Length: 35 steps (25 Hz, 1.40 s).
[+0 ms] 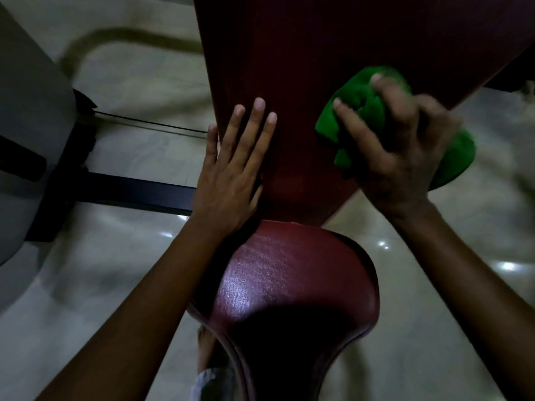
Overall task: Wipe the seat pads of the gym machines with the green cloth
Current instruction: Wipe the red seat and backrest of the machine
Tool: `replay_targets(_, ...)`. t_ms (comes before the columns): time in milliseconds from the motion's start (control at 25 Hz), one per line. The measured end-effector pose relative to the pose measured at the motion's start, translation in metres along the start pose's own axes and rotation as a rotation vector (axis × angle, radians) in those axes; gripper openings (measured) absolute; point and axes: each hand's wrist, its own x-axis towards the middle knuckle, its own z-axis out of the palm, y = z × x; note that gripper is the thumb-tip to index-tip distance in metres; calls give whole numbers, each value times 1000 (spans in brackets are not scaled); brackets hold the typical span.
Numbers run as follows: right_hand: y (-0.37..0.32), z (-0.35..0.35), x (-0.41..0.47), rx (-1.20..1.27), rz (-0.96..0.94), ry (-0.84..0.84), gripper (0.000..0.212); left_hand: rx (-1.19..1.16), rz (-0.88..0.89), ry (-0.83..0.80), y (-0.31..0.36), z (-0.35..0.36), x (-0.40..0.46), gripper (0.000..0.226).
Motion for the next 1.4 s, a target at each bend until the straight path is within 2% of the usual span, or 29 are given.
replay_targets(120, -15, 2, -32, 23, -216, -177, 38, -103, -51, -34, 8, 3, -9, 88)
replay_targets(200, -11, -3, -33, 65, -286, -210, 35, -238, -114, -140, 16, 9, -34, 84)
replay_targets(320, -4, -2, -19, 51, -173, -118, 31, -306, -269, -342, 21, 23, -76, 68)
replay_targets(400, -13, 4, -24, 6, -127, -102, 32, -268, -323, -446, 20, 32, -86, 73)
replay_targets(560, -29, 4, -56, 66, -308, -283, 33, -226, -280, -447, 18, 30, -84, 75)
replay_targets(640, -16, -4, -44, 120, -353, -280, 35, -231, -280, -454, 18, 27, -86, 72)
replay_targets(760, -3, -3, -15, 111, -109, -101, 36, -248, -286, -446, 15, 29, -88, 68)
replay_targets(840, -11, 4, -22, 74, -21, -73, 37, -259, -281, -437, 14, 32, -88, 66)
replay_targets(880, -18, 7, -33, 53, -66, -105, 37, -257, -279, -431, 14, 33, -89, 65)
replay_targets(1040, -28, 9, -77, 106, -475, -363, 25, -242, -282, -445, 15, 28, -89, 63)
replay_targets(1080, -25, 7, -73, 138, -513, -398, 24, -244, -283, -442, 15, 28, -88, 63)
replay_targets(1160, -24, 3, -53, 170, -447, -351, 26, -249, -287, -432, 15, 28, -87, 62)
replay_targets(1280, -26, 3, -7, 139, -51, -107, 29, -250, -281, -419, 14, 32, -88, 60)
replay_targets(1320, -30, 6, 1, 124, 30, -75, 28, -251, -279, -422, 14, 33, -88, 59)
replay_targets(1360, -36, 9, 1, 107, 19, -74, 28, -250, -278, -421, 13, 34, -89, 59)
replay_targets(1400, -43, 11, -6, 98, -80, -116, 28, -243, -278, -417, 13, 33, -89, 59)
